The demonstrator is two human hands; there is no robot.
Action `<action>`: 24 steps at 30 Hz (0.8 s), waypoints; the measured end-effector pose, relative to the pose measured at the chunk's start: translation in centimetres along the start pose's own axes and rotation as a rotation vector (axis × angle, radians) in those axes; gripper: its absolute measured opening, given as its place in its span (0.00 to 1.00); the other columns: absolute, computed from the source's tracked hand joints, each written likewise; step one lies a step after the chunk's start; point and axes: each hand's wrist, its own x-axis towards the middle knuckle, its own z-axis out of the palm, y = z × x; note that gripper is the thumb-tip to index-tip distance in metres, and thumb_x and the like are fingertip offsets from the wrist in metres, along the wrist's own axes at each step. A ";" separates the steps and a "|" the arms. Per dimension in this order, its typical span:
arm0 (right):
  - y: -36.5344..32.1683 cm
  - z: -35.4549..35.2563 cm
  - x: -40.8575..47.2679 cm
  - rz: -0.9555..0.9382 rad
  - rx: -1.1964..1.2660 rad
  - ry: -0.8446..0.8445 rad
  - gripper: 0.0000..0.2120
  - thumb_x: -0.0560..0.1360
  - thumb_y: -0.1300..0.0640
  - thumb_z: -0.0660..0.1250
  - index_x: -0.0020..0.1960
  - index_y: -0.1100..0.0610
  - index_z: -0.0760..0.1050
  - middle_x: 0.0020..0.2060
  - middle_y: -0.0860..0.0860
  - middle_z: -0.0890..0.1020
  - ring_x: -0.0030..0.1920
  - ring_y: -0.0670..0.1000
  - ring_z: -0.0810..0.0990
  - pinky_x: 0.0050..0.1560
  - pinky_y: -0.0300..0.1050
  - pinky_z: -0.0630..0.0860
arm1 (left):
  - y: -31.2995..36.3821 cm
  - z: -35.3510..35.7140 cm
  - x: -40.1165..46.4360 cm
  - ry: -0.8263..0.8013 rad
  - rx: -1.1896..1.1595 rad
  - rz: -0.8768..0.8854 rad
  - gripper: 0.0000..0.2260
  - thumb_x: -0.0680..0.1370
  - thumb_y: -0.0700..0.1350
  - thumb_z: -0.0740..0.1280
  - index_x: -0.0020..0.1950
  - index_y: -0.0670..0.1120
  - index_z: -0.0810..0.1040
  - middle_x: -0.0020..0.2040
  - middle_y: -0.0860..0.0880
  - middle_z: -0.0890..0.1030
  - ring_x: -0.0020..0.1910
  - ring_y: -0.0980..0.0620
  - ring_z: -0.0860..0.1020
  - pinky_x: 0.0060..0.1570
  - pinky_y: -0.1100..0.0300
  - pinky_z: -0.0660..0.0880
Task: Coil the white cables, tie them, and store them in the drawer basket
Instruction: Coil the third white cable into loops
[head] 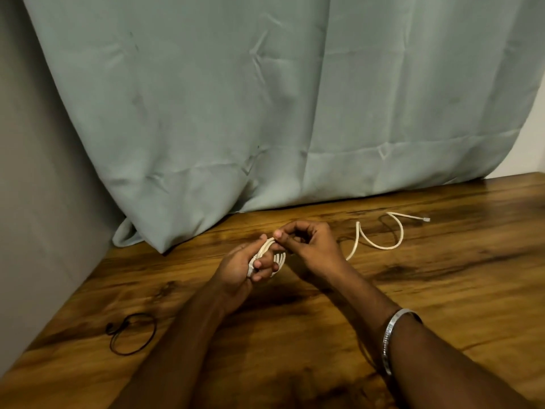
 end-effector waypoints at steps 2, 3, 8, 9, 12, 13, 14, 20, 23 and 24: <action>0.1 -0.3 0.1 -0.010 -0.048 -0.004 0.05 0.76 0.61 0.77 0.48 0.63 0.85 0.39 0.55 0.88 0.41 0.48 0.85 0.45 0.42 0.81 | 0.2 0.1 -0.2 -0.001 0.026 -0.012 0.17 0.83 0.48 0.57 0.49 0.36 0.77 0.23 0.52 0.63 0.24 0.54 0.65 0.35 0.64 0.66; 0.3 -0.5 0.2 -0.012 -0.049 -0.006 0.06 0.75 0.60 0.77 0.48 0.63 0.86 0.41 0.58 0.88 0.42 0.50 0.84 0.47 0.46 0.81 | 0.3 0.2 -0.4 -0.018 0.001 -0.024 0.16 0.82 0.48 0.57 0.47 0.37 0.76 0.23 0.52 0.63 0.25 0.53 0.67 0.32 0.65 0.64; 0.6 0.1 0.3 0.022 0.057 -0.004 0.06 0.81 0.60 0.71 0.48 0.60 0.86 0.35 0.53 0.85 0.35 0.50 0.79 0.40 0.45 0.78 | 1.3 0.6 -0.8 -0.039 -0.340 0.040 0.17 0.83 0.52 0.56 0.42 0.42 0.72 0.22 0.53 0.61 0.25 0.54 0.66 0.33 0.66 0.73; 0.6 0.3 0.1 0.019 0.029 -0.015 0.08 0.82 0.61 0.69 0.49 0.62 0.85 0.33 0.52 0.83 0.33 0.48 0.77 0.37 0.43 0.77 | 1.4 0.5 -0.7 -0.027 -0.418 0.062 0.18 0.84 0.52 0.54 0.43 0.42 0.73 0.22 0.53 0.61 0.24 0.55 0.66 0.36 0.65 0.76; 0.3 0.8 -0.6 0.049 -0.113 -0.094 0.10 0.84 0.61 0.65 0.52 0.63 0.84 0.33 0.52 0.83 0.31 0.49 0.76 0.33 0.37 0.75 | 1.8 0.1 -0.6 -0.062 -0.532 0.132 0.21 0.85 0.52 0.53 0.53 0.36 0.75 0.25 0.52 0.66 0.23 0.57 0.67 0.39 0.63 0.78; 0.3 1.0 -0.8 0.066 -0.171 -0.131 0.11 0.85 0.61 0.64 0.50 0.64 0.84 0.31 0.49 0.83 0.28 0.45 0.76 0.31 0.35 0.72 | 1.9 0.1 -0.5 -0.075 -0.550 0.154 0.21 0.85 0.51 0.53 0.58 0.35 0.75 0.28 0.52 0.68 0.23 0.57 0.68 0.37 0.62 0.78; 0.4 1.1 -1.0 0.077 -0.256 -0.174 0.12 0.85 0.60 0.63 0.48 0.63 0.83 0.29 0.47 0.82 0.25 0.42 0.74 0.29 0.34 0.70 | 1.9 0.0 -0.3 -0.079 -0.576 0.182 0.21 0.84 0.50 0.53 0.60 0.34 0.75 0.31 0.52 0.71 0.24 0.57 0.68 0.34 0.61 0.78; -0.4 2.2 -1.8 -0.102 -0.914 -0.430 0.07 0.80 0.52 0.66 0.57 0.46 0.80 0.45 0.49 0.86 0.45 0.52 0.83 0.45 0.49 0.78 | 1.1 -2.1 1.4 0.250 -0.253 0.473 0.13 0.83 0.44 0.58 0.56 0.36 0.77 0.48 0.45 0.86 0.31 0.54 0.80 0.36 0.63 0.78; -1.4 2.7 -2.0 -0.215 -0.921 -0.394 0.06 0.82 0.50 0.65 0.57 0.46 0.80 0.47 0.51 0.86 0.47 0.55 0.83 0.43 0.48 0.74 | 0.5 -2.3 1.5 0.324 0.096 0.497 0.11 0.85 0.44 0.56 0.54 0.40 0.76 0.44 0.47 0.87 0.30 0.53 0.80 0.36 0.59 0.78; -1.4 2.6 -1.9 -0.260 -0.930 -0.361 0.07 0.82 0.48 0.66 0.57 0.46 0.81 0.48 0.52 0.87 0.47 0.56 0.84 0.42 0.47 0.73 | 0.2 -2.4 1.5 0.322 0.200 0.488 0.11 0.85 0.44 0.56 0.51 0.42 0.76 0.44 0.47 0.87 0.31 0.53 0.81 0.35 0.58 0.77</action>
